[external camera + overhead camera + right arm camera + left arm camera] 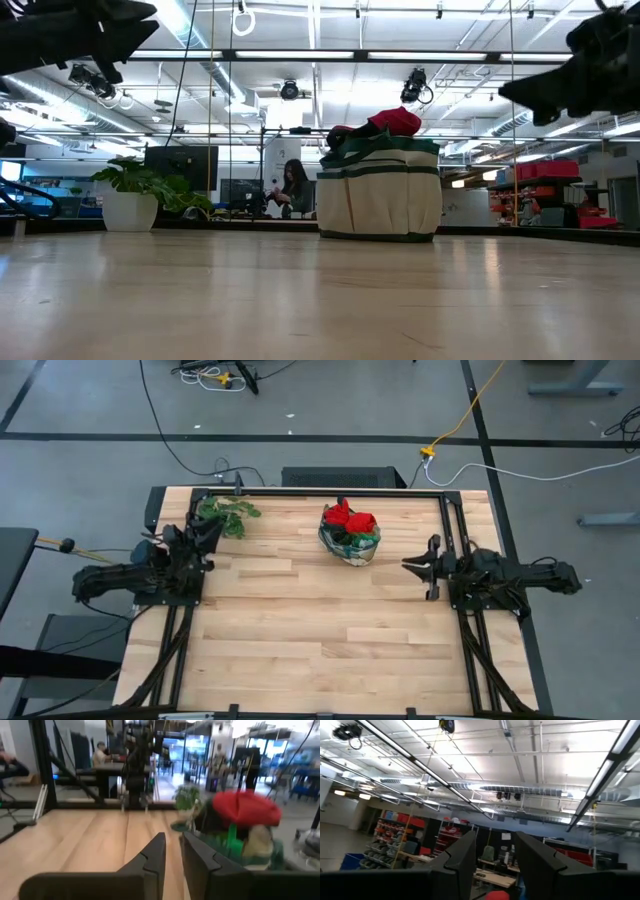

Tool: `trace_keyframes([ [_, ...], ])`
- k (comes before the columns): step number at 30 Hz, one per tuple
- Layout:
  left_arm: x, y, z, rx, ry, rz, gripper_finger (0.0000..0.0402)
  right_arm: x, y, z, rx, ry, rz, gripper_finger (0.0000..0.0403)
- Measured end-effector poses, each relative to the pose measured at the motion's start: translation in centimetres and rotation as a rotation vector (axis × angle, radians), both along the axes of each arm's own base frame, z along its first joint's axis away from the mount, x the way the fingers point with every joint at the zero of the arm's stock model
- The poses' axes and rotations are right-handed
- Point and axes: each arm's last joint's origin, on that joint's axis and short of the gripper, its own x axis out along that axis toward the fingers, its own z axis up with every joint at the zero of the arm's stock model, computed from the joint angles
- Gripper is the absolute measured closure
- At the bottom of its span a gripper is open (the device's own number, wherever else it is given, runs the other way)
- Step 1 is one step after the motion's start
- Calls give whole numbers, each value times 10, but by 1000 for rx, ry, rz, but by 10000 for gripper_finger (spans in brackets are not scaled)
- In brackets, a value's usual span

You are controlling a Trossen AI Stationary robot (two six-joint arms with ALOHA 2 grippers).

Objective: Pick & Place Garden tools in Gardening bag
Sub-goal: Return to Home Position

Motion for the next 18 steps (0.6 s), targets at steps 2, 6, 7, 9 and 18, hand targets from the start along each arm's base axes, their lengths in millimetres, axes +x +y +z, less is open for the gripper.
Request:
trace_keyframes([
  [2, 0, -2, 0, 0, 1, -21, 259, 1, 0, -2, 16, 21, 4, 339],
  [6, 1, -4, 0, 2, 0, -49, 259, 1, 0, -2, 51, 15, -3, 339],
  [7, 1, -4, 0, 2, 0, -51, 259, 1, 0, -2, 51, 14, -3, 339],
  [9, 1, -4, 0, 2, 0, -56, 259, 1, 0, -2, 51, 14, -4, 339],
  [18, 1, -4, 0, 16, 8, -46, 259, 1, 0, -2, 51, 14, -5, 339],
])
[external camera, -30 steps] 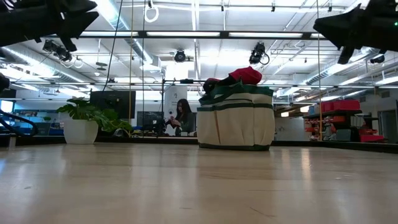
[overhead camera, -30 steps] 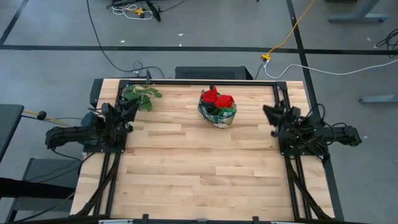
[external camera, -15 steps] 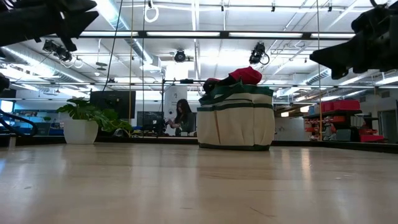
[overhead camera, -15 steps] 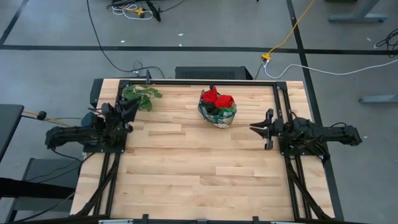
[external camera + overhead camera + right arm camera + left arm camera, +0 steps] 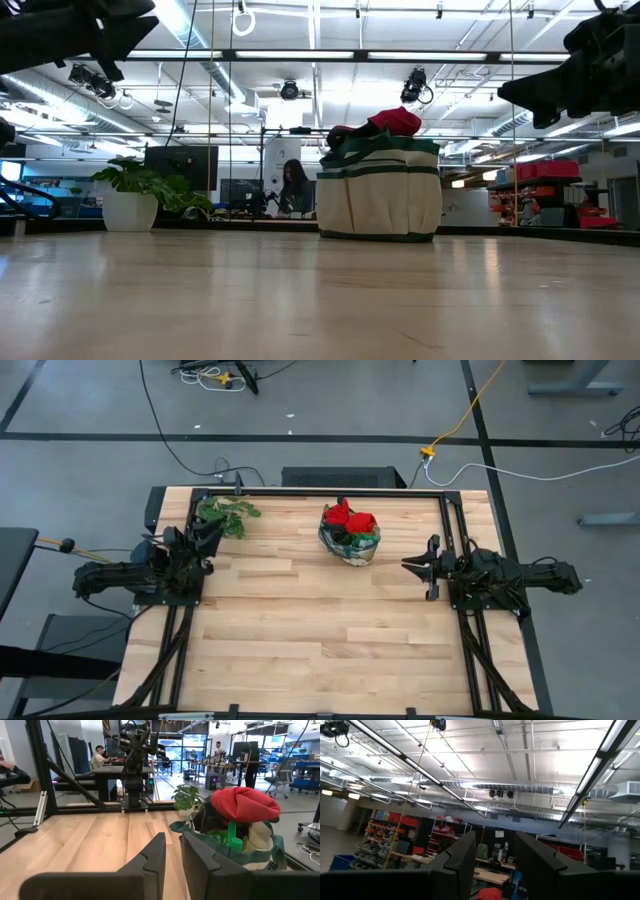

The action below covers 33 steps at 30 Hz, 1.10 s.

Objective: Pick & Place Garden tools in Gardening bag
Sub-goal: Return to Home Position

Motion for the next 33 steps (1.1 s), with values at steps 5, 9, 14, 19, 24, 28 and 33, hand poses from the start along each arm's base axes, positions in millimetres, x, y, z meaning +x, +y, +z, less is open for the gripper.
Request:
trace_keyframes([
  [5, 0, 0, 0, 21, 12, 15, 259, 0, 0, 0, 0, 0, 0, 339],
  [9, 4, -1, -5, -19, 57, -29, 259, 0, 0, 0, 1, 0, 0, 339],
  [14, 15, -4, -28, 9, 348, -41, 259, 0, 0, 0, 1, 0, 0, 339],
  [19, 19, -4, -48, 2, 558, -52, 259, 0, 0, 0, 1, 0, 0, 339],
  [24, 19, -4, -48, 4, 564, -50, 259, 0, 0, 0, 1, -1, 0, 339],
  [28, 19, -4, -48, 3, 558, -47, 259, 0, 0, 0, 1, -1, -1, 339],
  [33, 19, -4, -48, 3, 557, -47, 259, 0, 0, 0, 1, -1, -1, 339],
])
